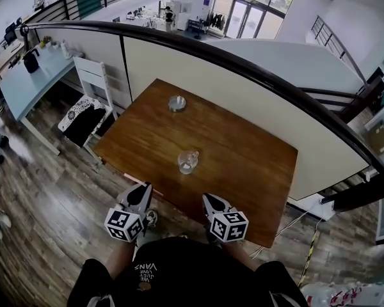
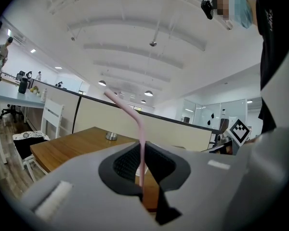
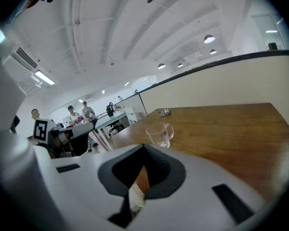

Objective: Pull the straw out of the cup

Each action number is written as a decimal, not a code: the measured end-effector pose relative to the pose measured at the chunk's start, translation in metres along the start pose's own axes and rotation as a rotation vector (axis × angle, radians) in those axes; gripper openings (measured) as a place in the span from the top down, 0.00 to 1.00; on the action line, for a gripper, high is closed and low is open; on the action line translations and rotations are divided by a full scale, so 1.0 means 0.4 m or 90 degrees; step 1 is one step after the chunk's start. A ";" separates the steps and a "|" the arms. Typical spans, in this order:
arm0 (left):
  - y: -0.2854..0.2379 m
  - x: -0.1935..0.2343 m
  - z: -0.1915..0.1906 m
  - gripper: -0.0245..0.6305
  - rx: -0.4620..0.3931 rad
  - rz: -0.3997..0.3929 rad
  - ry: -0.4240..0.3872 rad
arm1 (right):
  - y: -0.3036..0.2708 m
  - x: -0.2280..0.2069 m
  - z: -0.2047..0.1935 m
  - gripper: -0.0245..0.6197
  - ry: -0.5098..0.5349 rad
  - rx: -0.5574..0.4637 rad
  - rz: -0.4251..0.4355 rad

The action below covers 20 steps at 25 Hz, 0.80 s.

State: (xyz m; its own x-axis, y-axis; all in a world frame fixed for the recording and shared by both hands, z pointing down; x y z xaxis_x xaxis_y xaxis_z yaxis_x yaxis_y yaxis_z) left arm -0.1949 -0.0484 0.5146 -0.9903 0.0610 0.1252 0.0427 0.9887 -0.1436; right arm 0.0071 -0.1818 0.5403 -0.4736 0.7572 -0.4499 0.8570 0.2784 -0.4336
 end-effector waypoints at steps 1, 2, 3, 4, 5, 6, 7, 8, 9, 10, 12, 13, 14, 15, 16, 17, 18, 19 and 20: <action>0.000 -0.002 -0.001 0.91 -0.001 -0.001 0.002 | 0.001 0.001 -0.003 0.94 0.002 0.001 -0.001; 0.000 -0.004 -0.002 0.91 0.000 -0.002 0.003 | 0.003 0.002 -0.005 0.94 0.002 0.002 -0.002; 0.001 -0.005 -0.003 0.91 0.000 -0.003 0.004 | 0.004 0.003 -0.007 0.94 0.002 0.002 -0.004; 0.002 -0.007 -0.004 0.91 0.001 -0.003 0.003 | 0.007 0.003 -0.009 0.94 0.002 0.002 -0.005; 0.004 -0.010 -0.005 0.91 0.002 -0.003 0.003 | 0.010 0.003 -0.010 0.94 0.002 0.003 -0.007; 0.006 -0.013 -0.006 0.91 0.002 -0.003 0.003 | 0.012 0.003 -0.012 0.94 0.002 0.004 -0.007; 0.007 -0.016 -0.006 0.91 0.002 -0.002 0.004 | 0.015 0.001 -0.014 0.94 0.003 0.005 -0.008; 0.007 -0.019 -0.007 0.91 0.001 -0.001 0.004 | 0.017 0.000 -0.014 0.94 0.004 0.005 -0.008; 0.007 -0.021 -0.008 0.91 0.002 -0.002 0.004 | 0.019 -0.002 -0.015 0.94 0.004 0.005 -0.009; 0.007 -0.023 -0.008 0.91 0.002 -0.002 0.004 | 0.020 -0.003 -0.014 0.94 0.005 0.005 -0.010; 0.008 -0.025 -0.008 0.91 0.001 -0.004 0.004 | 0.021 -0.004 -0.013 0.94 0.004 0.003 -0.013; 0.009 -0.024 -0.007 0.91 0.000 -0.004 0.004 | 0.021 -0.002 -0.013 0.94 0.004 0.003 -0.013; 0.011 -0.022 -0.007 0.91 -0.001 -0.003 0.005 | 0.021 0.001 -0.014 0.94 0.005 0.002 -0.013; 0.014 -0.020 -0.007 0.91 -0.002 -0.001 0.006 | 0.020 0.005 -0.014 0.94 0.006 0.002 -0.012; 0.016 -0.018 -0.007 0.91 -0.003 -0.001 0.007 | 0.019 0.008 -0.015 0.94 0.007 0.001 -0.011; 0.018 -0.017 -0.008 0.91 -0.003 0.000 0.008 | 0.019 0.009 -0.017 0.94 0.007 0.001 -0.011; 0.018 -0.017 -0.009 0.91 -0.004 0.000 0.007 | 0.020 0.010 -0.018 0.94 0.008 0.001 -0.011; 0.018 -0.018 -0.010 0.91 -0.004 0.000 0.007 | 0.022 0.008 -0.019 0.94 0.008 0.001 -0.011; 0.016 -0.020 -0.010 0.91 -0.005 0.000 0.005 | 0.023 0.006 -0.018 0.94 0.008 0.000 -0.011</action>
State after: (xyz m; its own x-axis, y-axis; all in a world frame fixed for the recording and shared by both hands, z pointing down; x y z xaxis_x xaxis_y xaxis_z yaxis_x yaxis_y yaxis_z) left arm -0.1863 -0.0421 0.5165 -0.9891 0.0618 0.1337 0.0434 0.9897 -0.1365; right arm 0.0151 -0.1731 0.5408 -0.4860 0.7597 -0.4322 0.8486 0.2918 -0.4413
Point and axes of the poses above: the fingertips, and each gripper's own axes: y backward along the fingers, x to its left, z out of its top, the point moved 5 cm from there along y, backward along the fingers, and after that the axes turned 8 degrees about -y, right-handed, at the moved point
